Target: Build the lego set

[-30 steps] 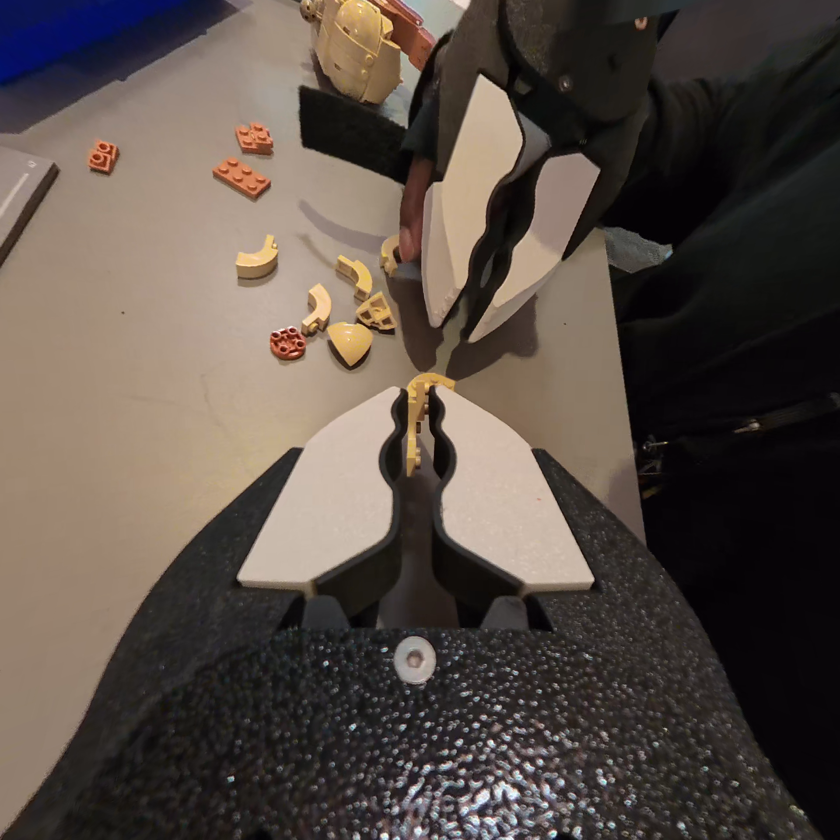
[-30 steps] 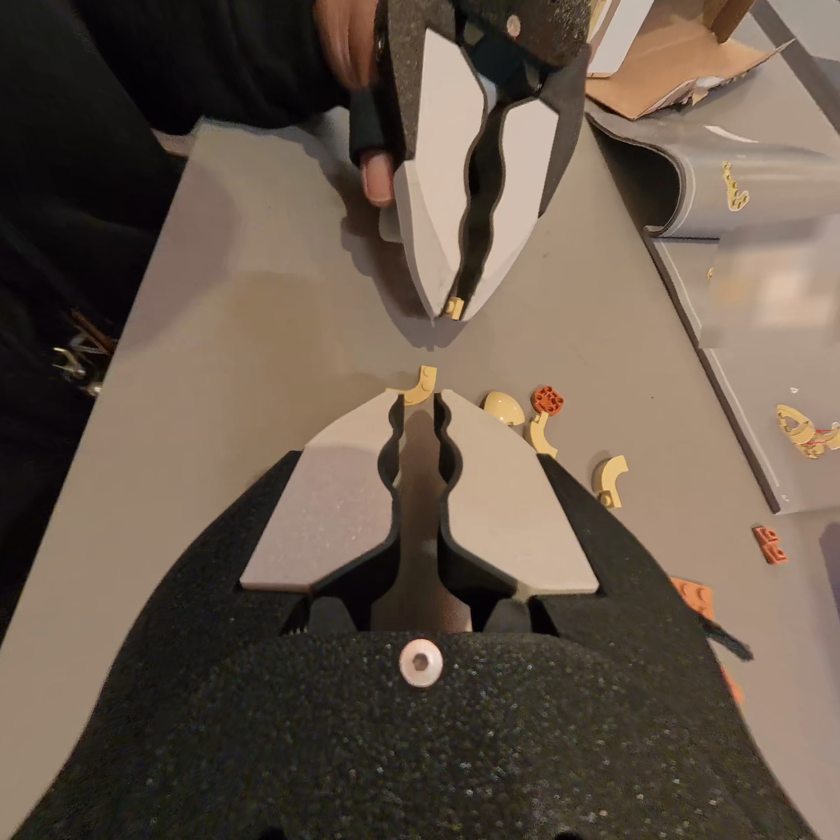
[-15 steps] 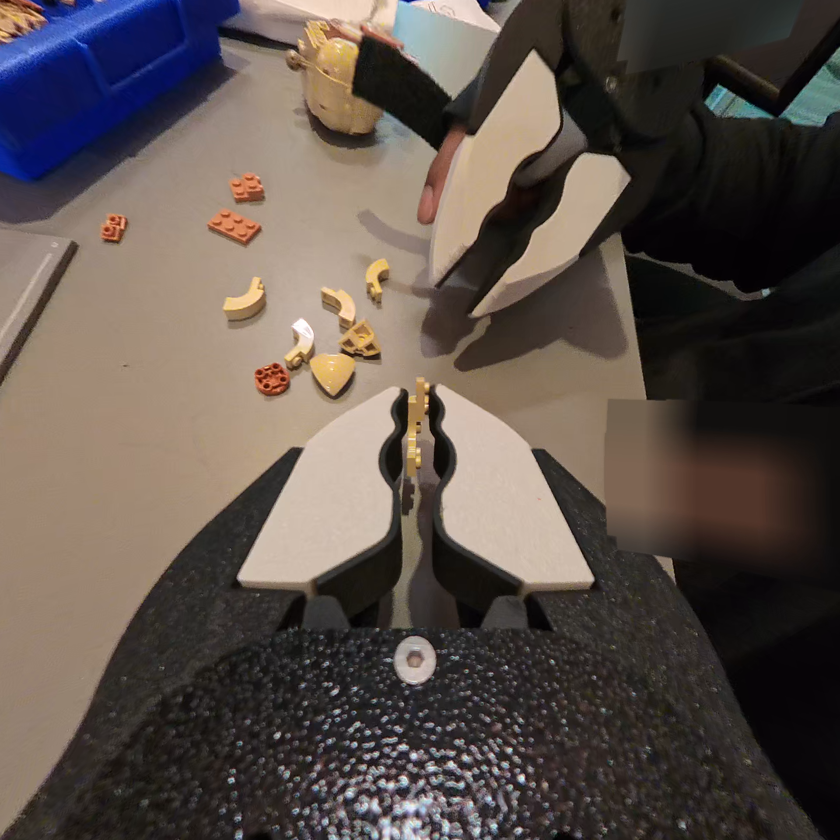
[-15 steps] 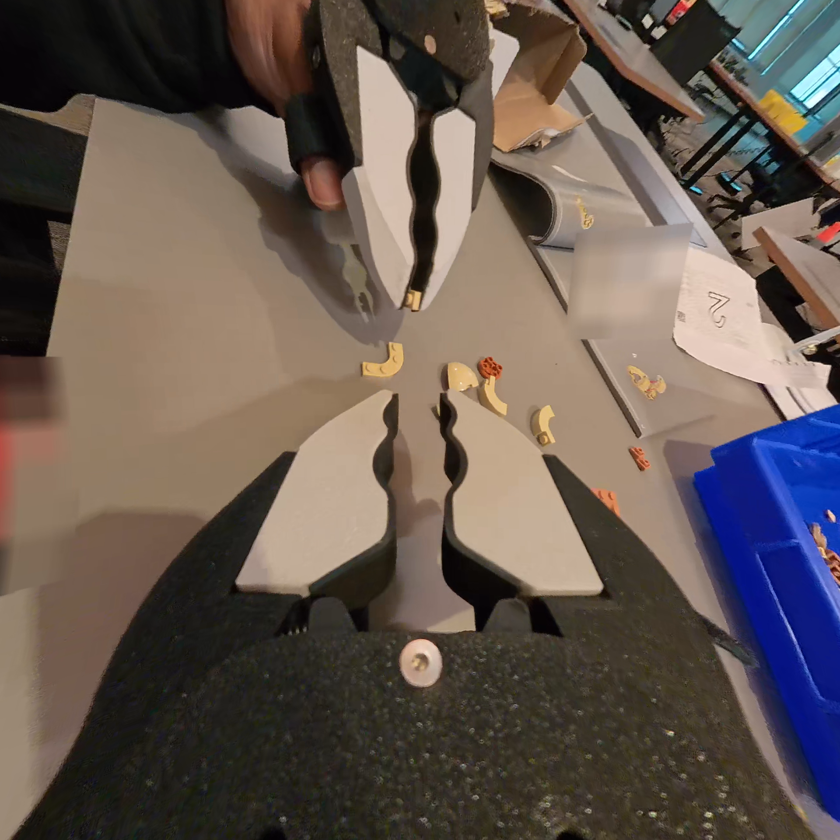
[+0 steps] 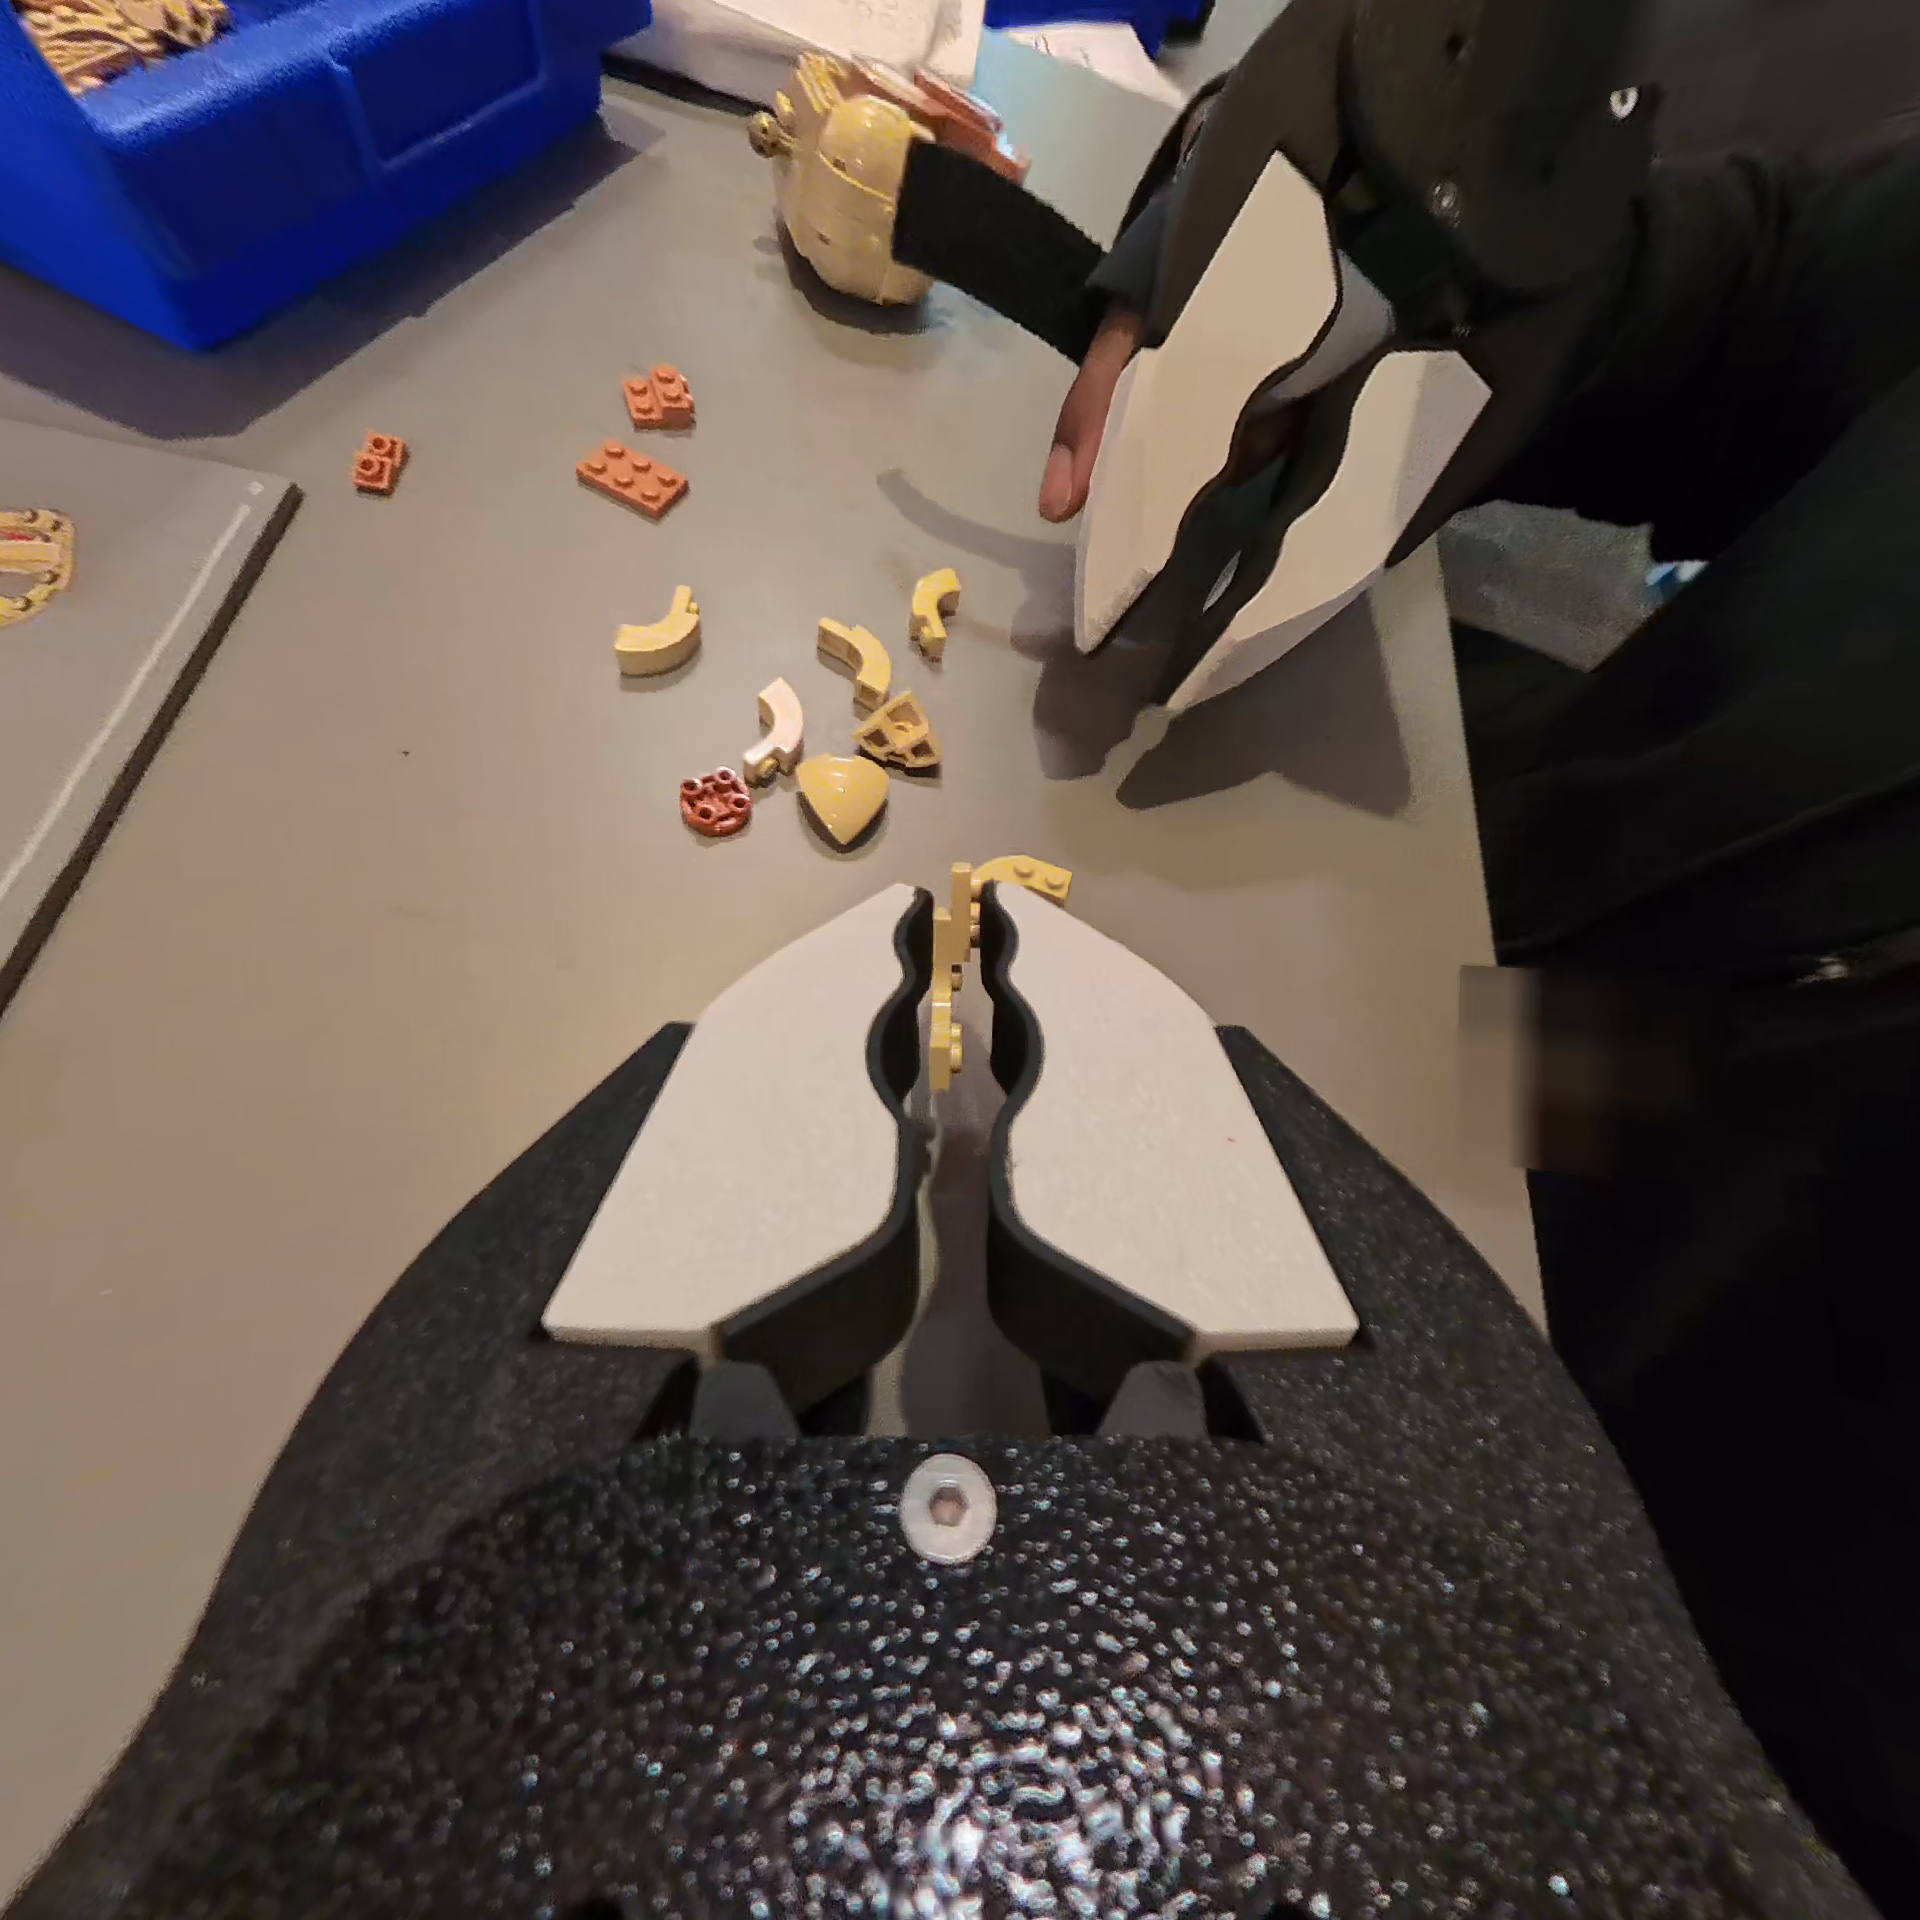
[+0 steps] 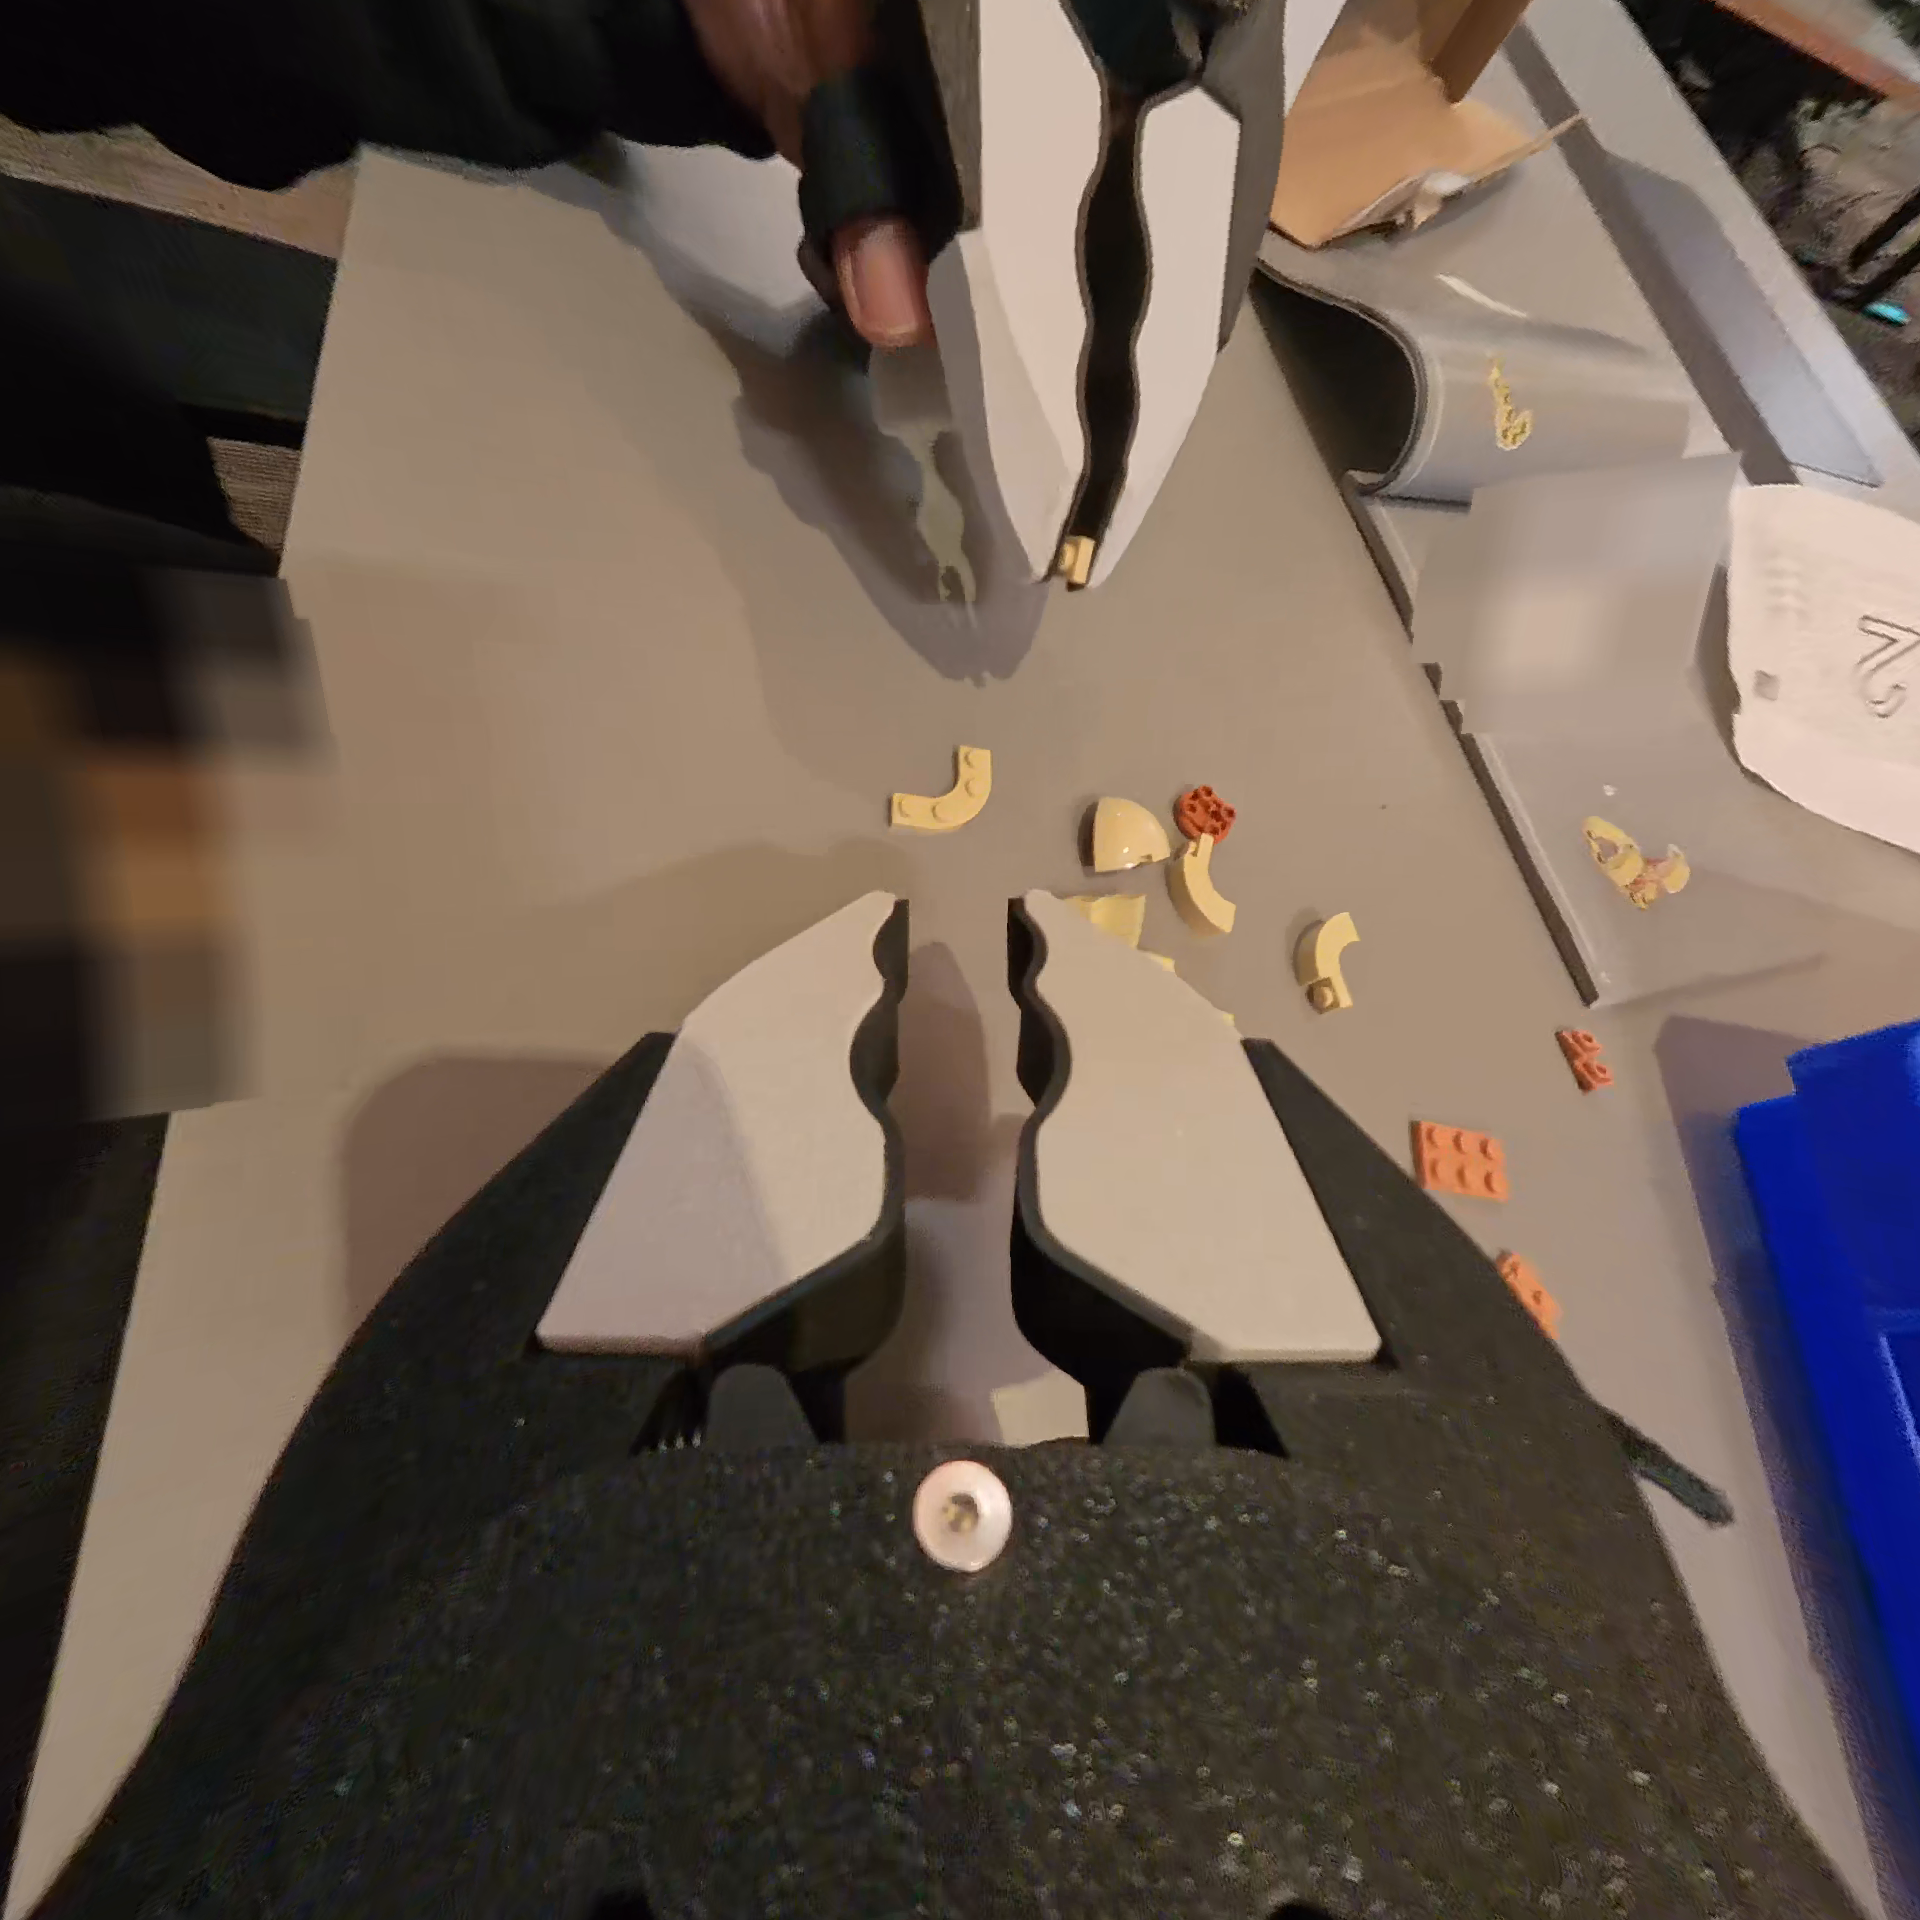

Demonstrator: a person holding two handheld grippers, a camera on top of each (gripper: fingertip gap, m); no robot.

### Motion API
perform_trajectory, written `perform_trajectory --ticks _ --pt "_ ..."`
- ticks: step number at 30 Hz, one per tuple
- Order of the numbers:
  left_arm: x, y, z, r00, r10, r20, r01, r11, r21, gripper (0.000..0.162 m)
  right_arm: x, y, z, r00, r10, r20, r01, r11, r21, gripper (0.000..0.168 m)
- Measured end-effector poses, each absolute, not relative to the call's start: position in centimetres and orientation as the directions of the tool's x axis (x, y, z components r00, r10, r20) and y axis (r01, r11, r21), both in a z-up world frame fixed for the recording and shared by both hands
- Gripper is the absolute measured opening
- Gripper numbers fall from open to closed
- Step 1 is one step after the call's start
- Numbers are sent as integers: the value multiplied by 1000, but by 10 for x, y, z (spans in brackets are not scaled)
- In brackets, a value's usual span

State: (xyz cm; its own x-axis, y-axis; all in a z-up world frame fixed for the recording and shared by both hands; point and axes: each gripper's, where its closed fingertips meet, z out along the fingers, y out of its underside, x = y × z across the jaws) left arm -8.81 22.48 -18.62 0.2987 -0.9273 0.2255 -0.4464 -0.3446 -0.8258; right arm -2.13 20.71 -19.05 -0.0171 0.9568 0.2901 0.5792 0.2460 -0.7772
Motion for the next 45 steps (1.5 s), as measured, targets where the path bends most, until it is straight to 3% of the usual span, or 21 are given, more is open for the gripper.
perform_trajectory --ticks 4,16,27,33,37,45 --pt "-90 233 -176 314 -896 316 -369 -421 -828 8 -31 219 -181 -104 966 238 585 253 -771 20" --pt "-84 212 -170 341 -911 233 -349 -353 -868 8 -51 207 -205 -234 958 165 665 281 -692 34" --pt "-86 230 -179 361 -917 167 -450 -328 -831 8 -61 208 -219 -235 957 169 679 286 -676 35" --pt "-77 282 -155 310 -951 20 -526 -188 -830 8 -61 208 -221 -215 971 101 684 224 -694 30" --pt "-55 314 -153 278 -959 -58 -465 -81 -882 8 -62 212 -220 -185 976 114 683 211 -700 14" --pt "-75 343 -142 540 -842 -27 -188 -89 -978 8 -62 225 -215 -86 994 72 665 111 -738 14"
